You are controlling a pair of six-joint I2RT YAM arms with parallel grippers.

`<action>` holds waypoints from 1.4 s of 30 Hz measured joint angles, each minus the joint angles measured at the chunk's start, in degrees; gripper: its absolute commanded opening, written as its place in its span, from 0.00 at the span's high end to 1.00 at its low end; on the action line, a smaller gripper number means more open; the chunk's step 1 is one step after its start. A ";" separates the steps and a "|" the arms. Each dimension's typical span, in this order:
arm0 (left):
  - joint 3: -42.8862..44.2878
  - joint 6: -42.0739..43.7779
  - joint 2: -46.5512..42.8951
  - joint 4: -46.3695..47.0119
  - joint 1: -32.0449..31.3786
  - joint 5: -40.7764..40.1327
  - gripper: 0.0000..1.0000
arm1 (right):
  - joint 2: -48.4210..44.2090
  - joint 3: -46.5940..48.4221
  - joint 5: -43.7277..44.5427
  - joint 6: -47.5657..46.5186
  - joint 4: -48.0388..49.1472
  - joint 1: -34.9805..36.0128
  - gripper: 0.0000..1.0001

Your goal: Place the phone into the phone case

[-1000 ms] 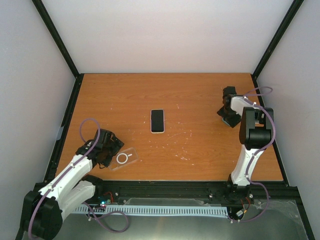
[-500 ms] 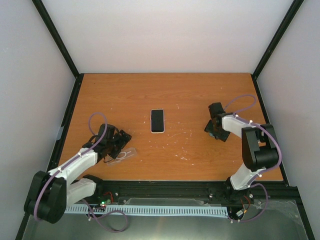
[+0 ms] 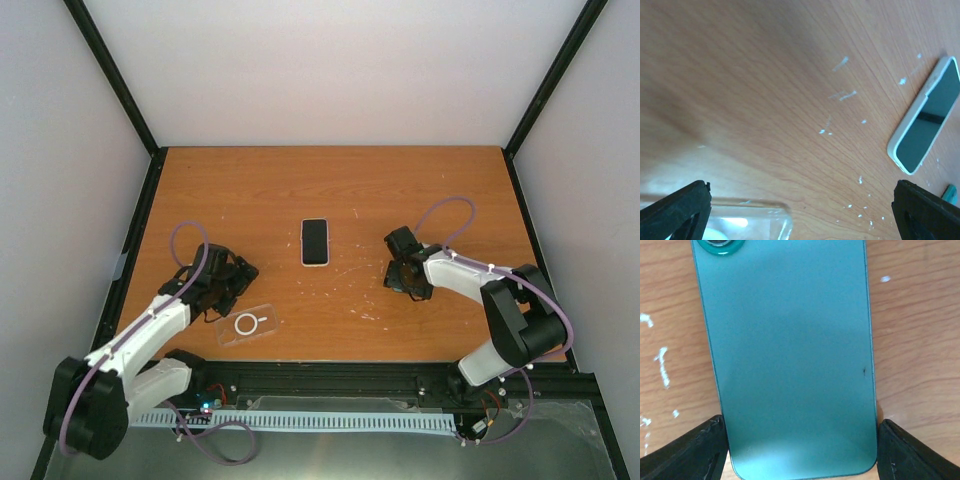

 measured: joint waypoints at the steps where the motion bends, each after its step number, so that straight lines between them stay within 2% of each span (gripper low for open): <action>1: 0.04 -0.98 -1.62 -1.90 0.00 -1.05 0.01 | 0.00 -0.02 0.04 0.07 0.04 0.72 0.27; 5: 0.28 -5.49 -6.80 -9.84 0.00 -5.35 0.01 | 0.00 -0.09 0.52 0.26 0.09 2.86 0.21; 10: 0.59 -10.60 -8.68 -18.62 0.00 -8.76 0.01 | -1.18 -0.63 -0.15 0.28 -0.22 5.27 0.11; 15: 0.76 -13.55 -8.76 -25.35 1.16 -11.63 0.01 | -5.09 -1.16 -2.21 0.37 -1.79 8.90 0.12; 19: -0.31 -14.14 -9.20 -25.94 1.49 -11.37 0.01 | -6.62 -1.16 -2.93 0.39 -1.81 9.07 0.14; 25: -4.31 -12.52 -6.51 -20.50 1.57 -7.43 0.04 | -6.62 -1.20 -3.08 -0.22 -1.62 9.57 0.15; 28: -4.26 -10.51 -4.09 -14.80 1.60 -4.70 0.04 | -7.52 -1.22 -3.56 -2.45 -0.44 12.20 0.16; 33: -3.82 -6.51 1.73 -1.16 1.22 1.90 0.07 | -11.72 -2.05 -7.56 -6.14 7.61 17.40 0.21; 37: -3.17 -3.82 6.10 6.40 -0.22 5.40 0.08 | -9.94 -2.45 -11.19 -8.24 14.99 19.87 0.22; 42: 0.39 -0.61 7.98 7.56 -0.96 6.32 0.03 | -3.48 -1.29 -14.91 -15.34 21.94 22.47 0.11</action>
